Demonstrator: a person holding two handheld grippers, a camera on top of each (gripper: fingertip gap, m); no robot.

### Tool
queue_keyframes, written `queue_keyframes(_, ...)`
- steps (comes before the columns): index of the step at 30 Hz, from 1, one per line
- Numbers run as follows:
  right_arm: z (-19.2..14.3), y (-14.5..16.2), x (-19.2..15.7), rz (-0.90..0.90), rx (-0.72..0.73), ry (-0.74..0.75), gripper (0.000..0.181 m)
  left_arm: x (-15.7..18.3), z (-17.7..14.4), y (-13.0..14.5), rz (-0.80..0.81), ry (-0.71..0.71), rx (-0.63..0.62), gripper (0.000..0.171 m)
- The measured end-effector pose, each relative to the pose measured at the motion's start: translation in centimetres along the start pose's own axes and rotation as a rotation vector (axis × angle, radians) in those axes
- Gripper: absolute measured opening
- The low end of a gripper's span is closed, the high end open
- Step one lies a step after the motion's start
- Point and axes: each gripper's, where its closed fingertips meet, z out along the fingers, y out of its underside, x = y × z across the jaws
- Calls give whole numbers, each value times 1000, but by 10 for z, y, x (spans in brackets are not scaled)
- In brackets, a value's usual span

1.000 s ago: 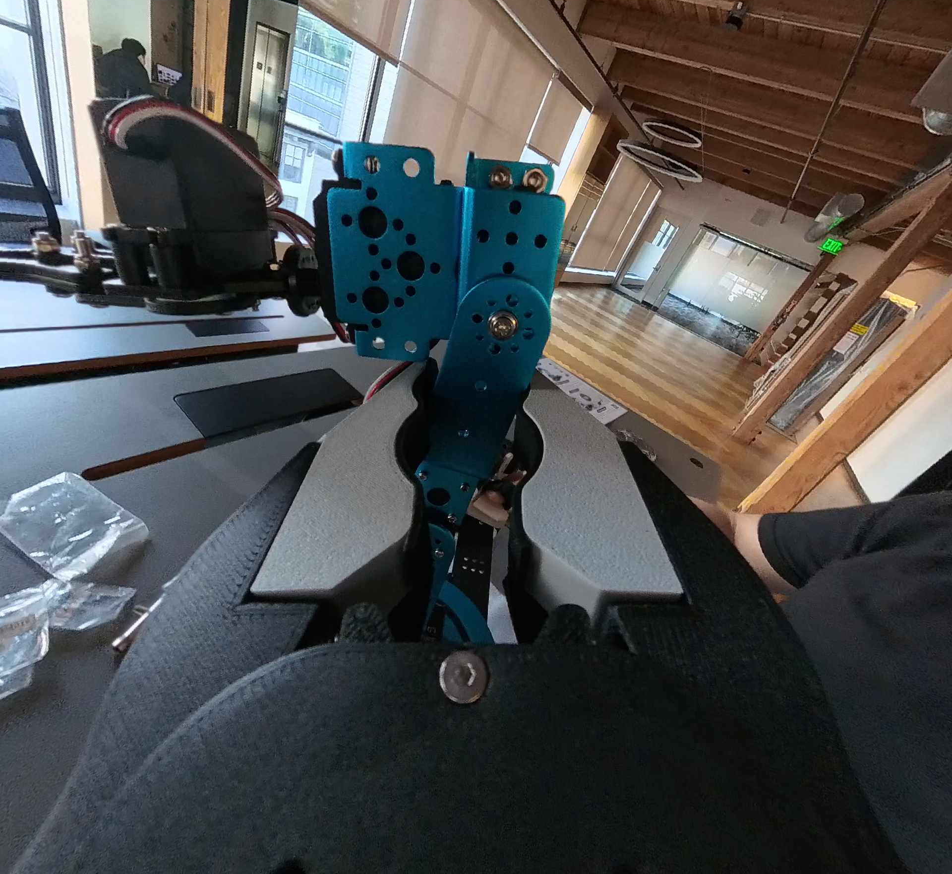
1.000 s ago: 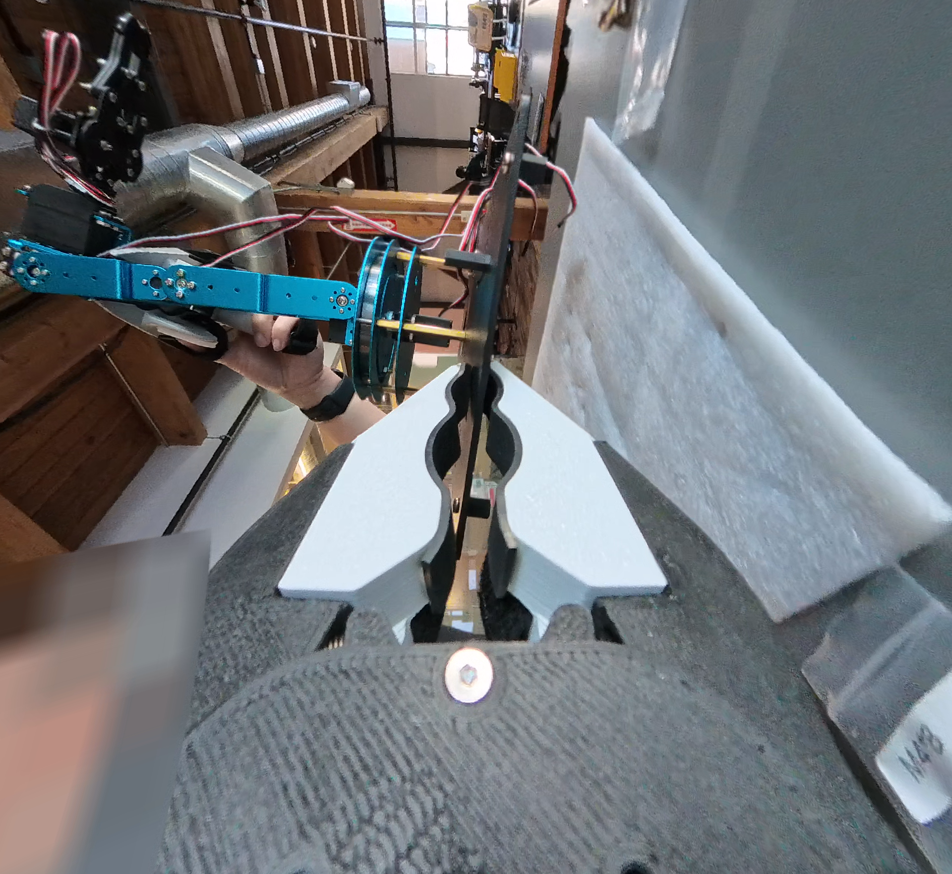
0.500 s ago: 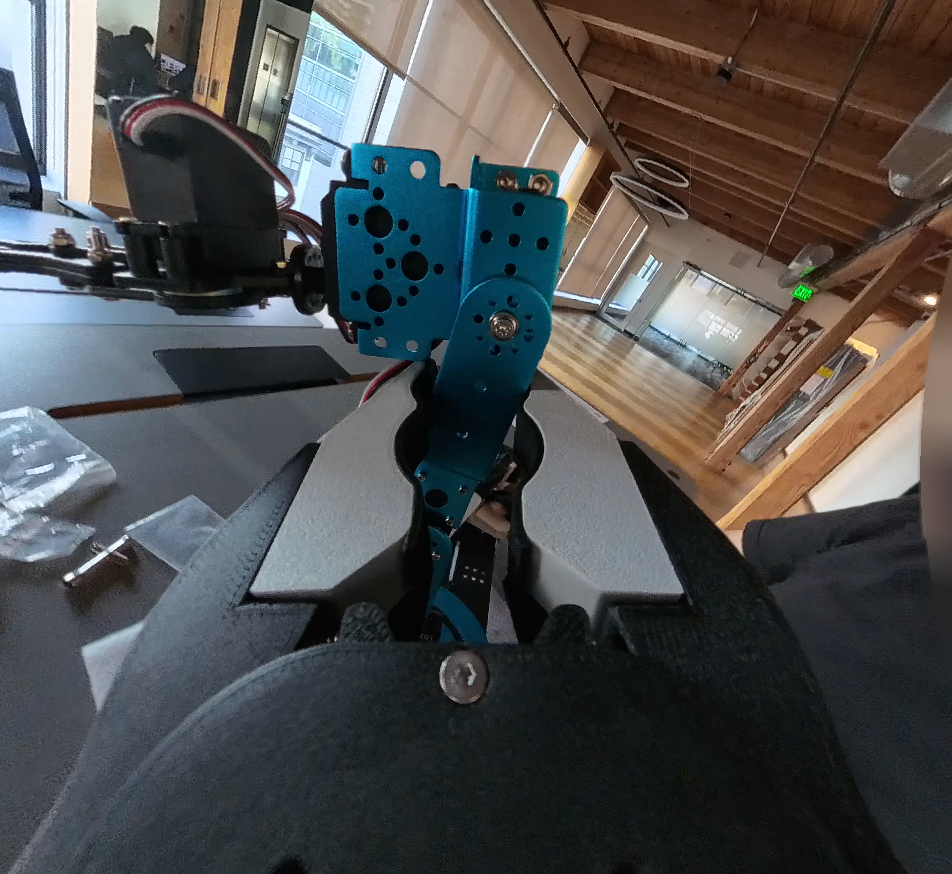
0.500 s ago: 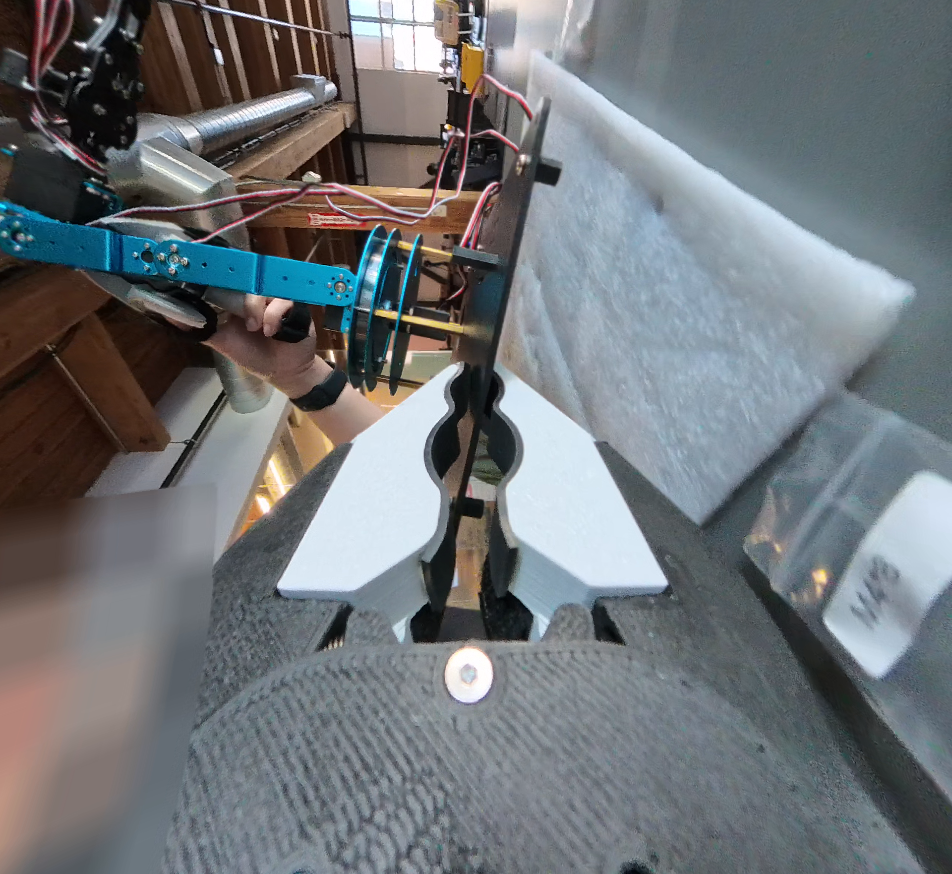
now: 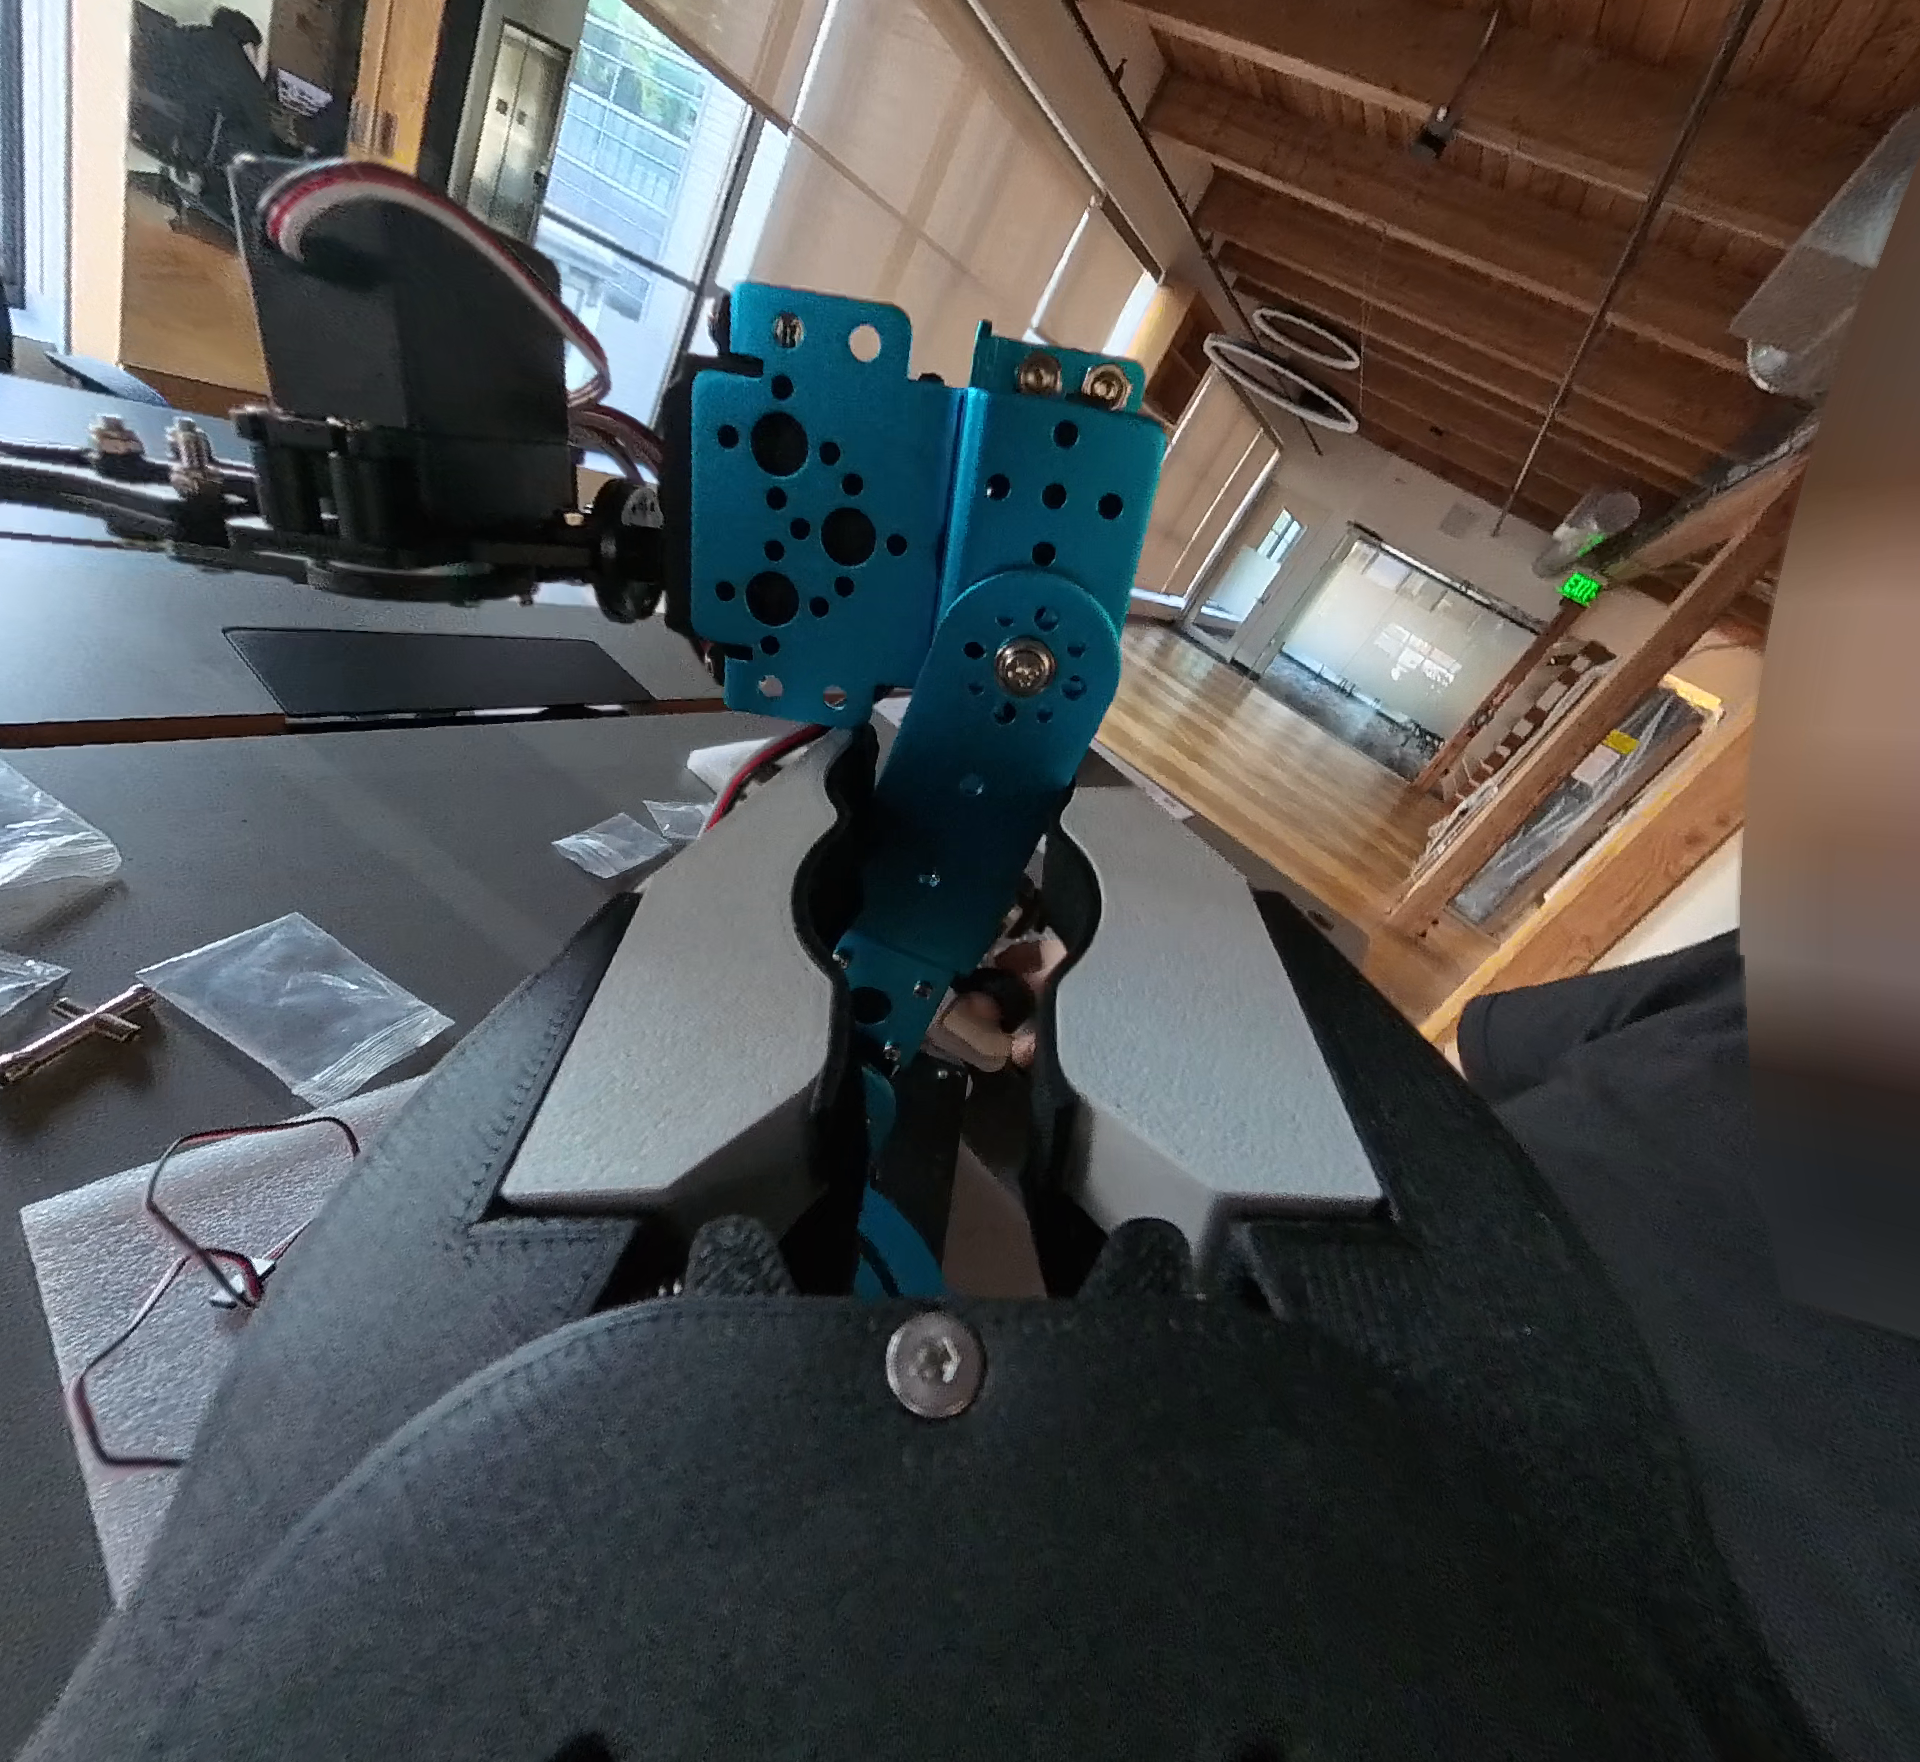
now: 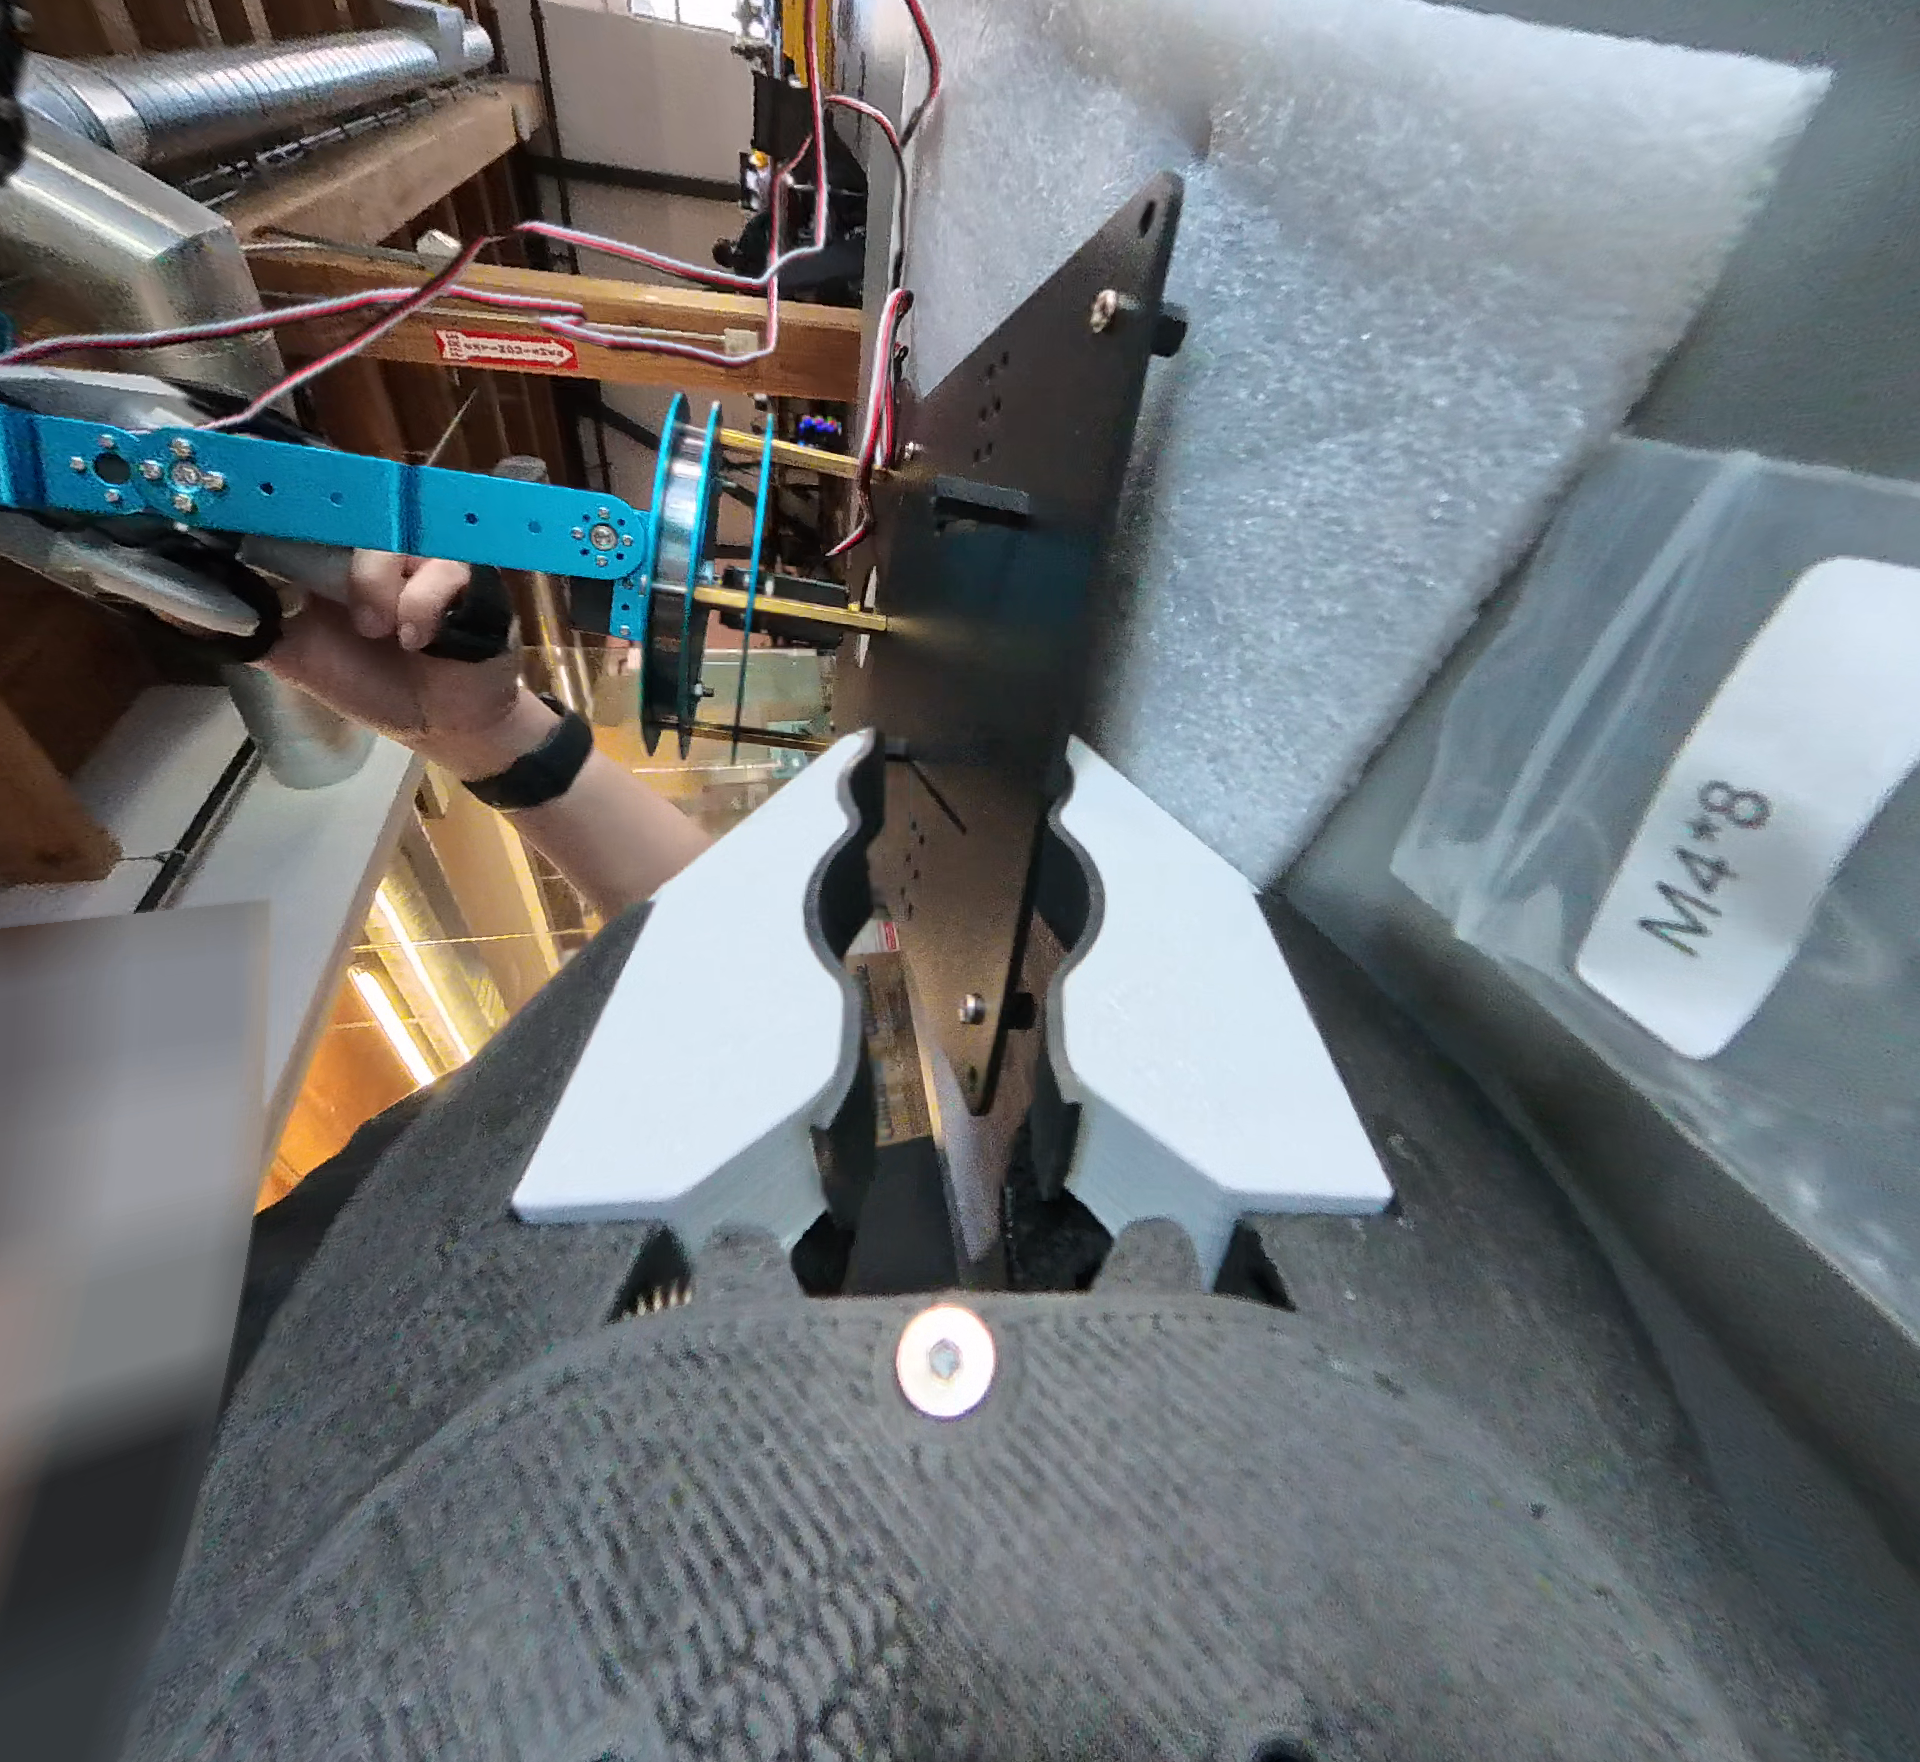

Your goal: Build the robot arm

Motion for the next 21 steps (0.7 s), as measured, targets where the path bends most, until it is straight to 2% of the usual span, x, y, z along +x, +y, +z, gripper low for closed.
queue_keyframes(3, 0, 3, -5, -37, -22, 35, 42, -2, -5, -1, -18, 15, 34, 29)
queue_keyframes(6, 0, 8, -4, -143, -61, 148, 50, 2, -11, 1, 3, 27, 42, 29)
queue_keyframes(10, -9, 16, 4, -319, -167, 351, 49, 9, -17, 4, 21, 45, 64, 29)
queue_keyframes(16, -15, 30, 7, -368, -404, 480, 50, 14, -23, 5, 41, 70, 95, 28)
queue_keyframes(21, -44, 24, 3, -364, -588, 608, 42, 23, -18, 13, 79, 95, 67, 28)
